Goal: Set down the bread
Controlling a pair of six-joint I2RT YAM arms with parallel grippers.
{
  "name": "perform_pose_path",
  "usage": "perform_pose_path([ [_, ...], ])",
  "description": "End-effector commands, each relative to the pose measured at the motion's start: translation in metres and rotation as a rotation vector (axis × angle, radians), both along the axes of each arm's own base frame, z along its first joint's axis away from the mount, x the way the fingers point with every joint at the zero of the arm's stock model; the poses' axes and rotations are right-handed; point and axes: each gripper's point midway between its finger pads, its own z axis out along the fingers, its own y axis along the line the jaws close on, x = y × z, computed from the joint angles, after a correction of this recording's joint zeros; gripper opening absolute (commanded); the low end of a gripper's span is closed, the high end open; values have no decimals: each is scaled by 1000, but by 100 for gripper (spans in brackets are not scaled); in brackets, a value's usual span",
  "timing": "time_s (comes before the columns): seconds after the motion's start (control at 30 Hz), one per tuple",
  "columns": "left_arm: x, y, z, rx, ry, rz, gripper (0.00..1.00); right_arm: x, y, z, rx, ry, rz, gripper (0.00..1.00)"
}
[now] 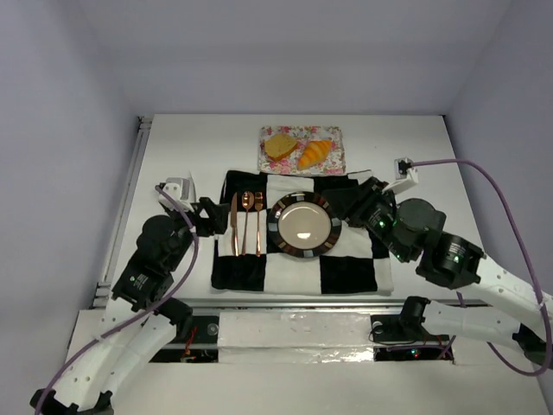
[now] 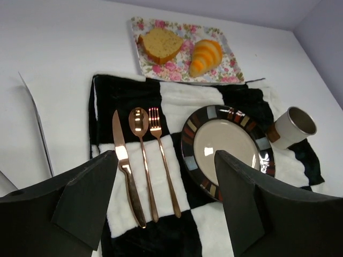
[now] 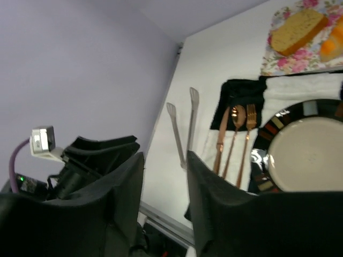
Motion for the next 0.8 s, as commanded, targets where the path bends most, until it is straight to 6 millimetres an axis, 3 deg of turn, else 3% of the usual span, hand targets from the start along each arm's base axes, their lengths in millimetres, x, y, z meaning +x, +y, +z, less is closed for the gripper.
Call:
perform_pose_path([
  [0.0,6,-2,-5,0,39,11,71,-9,-23,8,-5,24,-26,37],
  [0.07,9,-3,-10,3,64,18,68,-17,-37,8,10,32,-28,24],
  [0.1,10,-4,-10,0,65,15,63,-19,-40,4,7,37,-27,9],
  [0.17,11,-6,-12,-10,69,14,58,-27,-53,7,31,24,-23,0],
  [0.27,18,2,-19,7,96,72,32,-33,-61,4,43,-4,-13,0],
  [0.3,20,5,-23,21,114,95,8,-36,-68,8,65,-23,-11,0],
  [0.33,22,8,-31,43,147,119,0,-36,-68,2,58,-24,-12,0],
  [0.47,40,18,-59,125,256,211,0,-36,-71,-4,65,-30,-20,7],
  [0.53,51,25,-64,137,272,252,0,-35,-66,-11,50,-18,-11,17],
  [0.57,58,27,-75,160,311,265,4,-35,-63,-17,37,-11,-3,20],
  [0.6,63,30,-82,179,337,275,22,-34,-61,-21,28,-7,0,27],
  [0.7,80,47,-112,215,432,324,42,-33,-54,-33,8,2,15,33],
  [0.77,93,60,-126,216,472,354,46,-34,-49,-37,-1,0,32,34],
])
